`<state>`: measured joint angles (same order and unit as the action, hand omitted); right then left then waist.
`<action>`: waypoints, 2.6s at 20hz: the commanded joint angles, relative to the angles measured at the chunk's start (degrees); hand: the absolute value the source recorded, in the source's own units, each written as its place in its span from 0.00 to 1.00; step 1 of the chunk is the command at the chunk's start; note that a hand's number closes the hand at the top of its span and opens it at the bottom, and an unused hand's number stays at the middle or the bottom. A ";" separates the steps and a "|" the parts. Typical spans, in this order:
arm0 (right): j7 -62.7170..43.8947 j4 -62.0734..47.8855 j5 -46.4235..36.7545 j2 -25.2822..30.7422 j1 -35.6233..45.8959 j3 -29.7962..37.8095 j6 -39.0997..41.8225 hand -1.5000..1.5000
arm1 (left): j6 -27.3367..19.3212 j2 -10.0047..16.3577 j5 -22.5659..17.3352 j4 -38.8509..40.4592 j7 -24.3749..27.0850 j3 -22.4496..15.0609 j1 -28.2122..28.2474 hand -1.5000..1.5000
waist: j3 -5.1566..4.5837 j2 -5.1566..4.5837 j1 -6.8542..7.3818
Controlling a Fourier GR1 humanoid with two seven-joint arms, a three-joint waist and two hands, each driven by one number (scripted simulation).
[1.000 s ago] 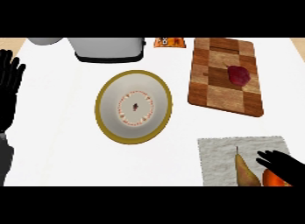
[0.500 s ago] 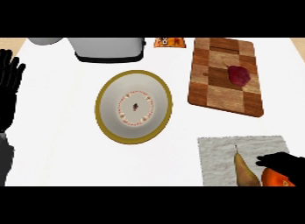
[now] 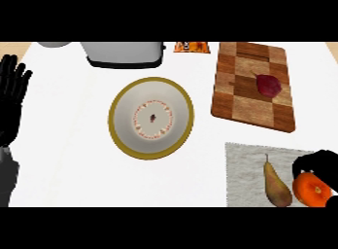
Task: Pick the squash from the placemat and place it in the bowl
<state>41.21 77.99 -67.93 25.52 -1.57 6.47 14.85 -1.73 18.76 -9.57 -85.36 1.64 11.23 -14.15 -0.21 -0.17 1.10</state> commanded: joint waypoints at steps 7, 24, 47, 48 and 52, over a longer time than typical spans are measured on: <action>-2.67 -25.71 -3.92 6.40 32.69 2.83 3.58 1.00 | 0.75 -1.65 0.81 0.41 -1.40 -3.94 -6.63 0.50 | 0.63 -2.39 7.05; 16.37 -51.13 4.49 12.08 59.49 13.07 -2.51 1.00 | -0.05 -1.06 0.52 1.67 -1.15 -1.24 -3.96 0.50 | 0.35 -0.82 2.38; -1.31 -52.23 16.14 -8.30 81.26 7.34 19.87 1.00 | -0.35 -0.91 1.75 0.45 0.16 -0.01 1.15 0.50 | 0.16 0.62 -0.88; -1.26 -51.51 15.67 -10.73 79.22 6.02 18.02 1.00 | -1.11 -0.71 1.90 2.36 0.15 0.60 -1.52 0.50 | 0.17 0.48 -1.35; -7.09 -46.17 17.12 -14.64 77.64 4.12 20.69 1.00 | 1.34 -0.01 0.10 1.70 1.41 1.77 0.73 0.50 | 0.18 0.75 -1.74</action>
<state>35.11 28.35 -51.59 14.41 77.40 12.39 30.06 -1.60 18.04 -8.60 -83.44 2.57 12.12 -13.92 -0.06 0.51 -0.28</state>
